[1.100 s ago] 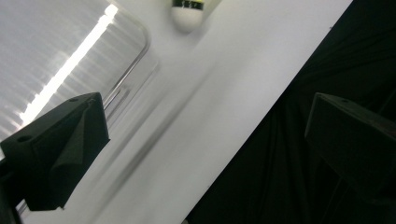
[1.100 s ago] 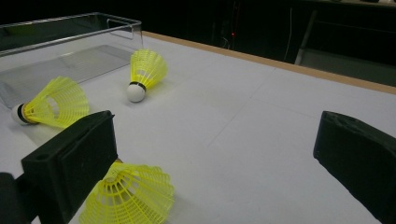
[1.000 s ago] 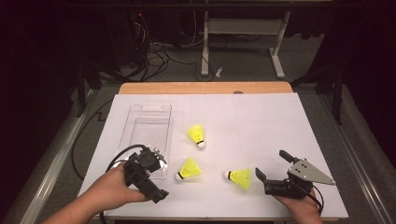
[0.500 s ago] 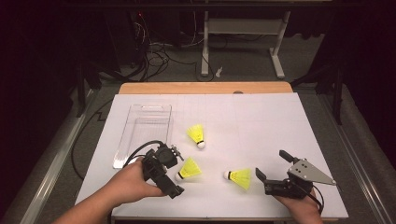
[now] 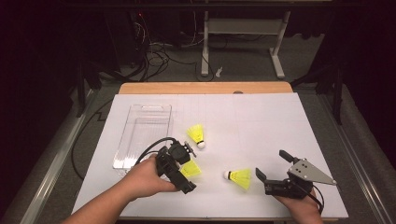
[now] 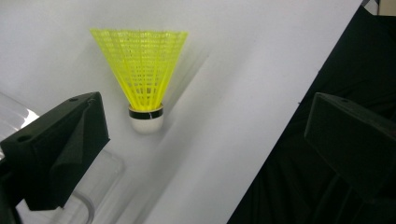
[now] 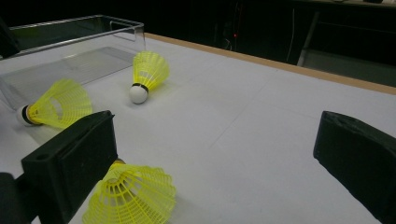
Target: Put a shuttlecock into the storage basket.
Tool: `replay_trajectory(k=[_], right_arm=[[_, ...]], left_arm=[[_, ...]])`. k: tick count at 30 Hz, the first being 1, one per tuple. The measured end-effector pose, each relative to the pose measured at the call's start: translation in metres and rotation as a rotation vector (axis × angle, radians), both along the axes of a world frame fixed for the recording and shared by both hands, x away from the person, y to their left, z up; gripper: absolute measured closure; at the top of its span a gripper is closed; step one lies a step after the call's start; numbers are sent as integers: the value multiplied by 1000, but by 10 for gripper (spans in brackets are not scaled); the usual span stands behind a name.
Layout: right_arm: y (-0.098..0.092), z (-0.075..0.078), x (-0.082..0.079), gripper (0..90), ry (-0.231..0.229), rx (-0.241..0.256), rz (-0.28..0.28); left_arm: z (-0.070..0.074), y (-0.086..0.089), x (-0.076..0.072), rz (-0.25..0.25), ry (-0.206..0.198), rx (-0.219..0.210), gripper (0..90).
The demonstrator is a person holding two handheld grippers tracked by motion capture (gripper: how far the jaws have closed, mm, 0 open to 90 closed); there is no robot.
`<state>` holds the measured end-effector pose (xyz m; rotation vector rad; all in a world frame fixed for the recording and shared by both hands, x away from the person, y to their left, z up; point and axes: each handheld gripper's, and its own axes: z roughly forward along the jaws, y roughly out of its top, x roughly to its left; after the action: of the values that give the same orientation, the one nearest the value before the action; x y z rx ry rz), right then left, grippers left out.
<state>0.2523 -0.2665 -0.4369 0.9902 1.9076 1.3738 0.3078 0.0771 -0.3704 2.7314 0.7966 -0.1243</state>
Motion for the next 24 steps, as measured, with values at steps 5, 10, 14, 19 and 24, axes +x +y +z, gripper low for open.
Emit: replay_trajectory(k=[5,10,14,19,24], right_arm=[[0,0,0,0,1,2,3],[0,0,0,0,0,4,5],[0,0,0,0,1,4,6],[0,-1,1,0,3,3,7],[1,-1,1,0,2,5,9]], left_arm=[[-3,-4,6,8,-5,-4,14],[-12,-9,16,20,-7,-13,32],[-16,-11,22,36,-7,-27,43],[-21,-14,29,56,-11,-46,86],[-25,-20,35,63,-1,-14,151]])
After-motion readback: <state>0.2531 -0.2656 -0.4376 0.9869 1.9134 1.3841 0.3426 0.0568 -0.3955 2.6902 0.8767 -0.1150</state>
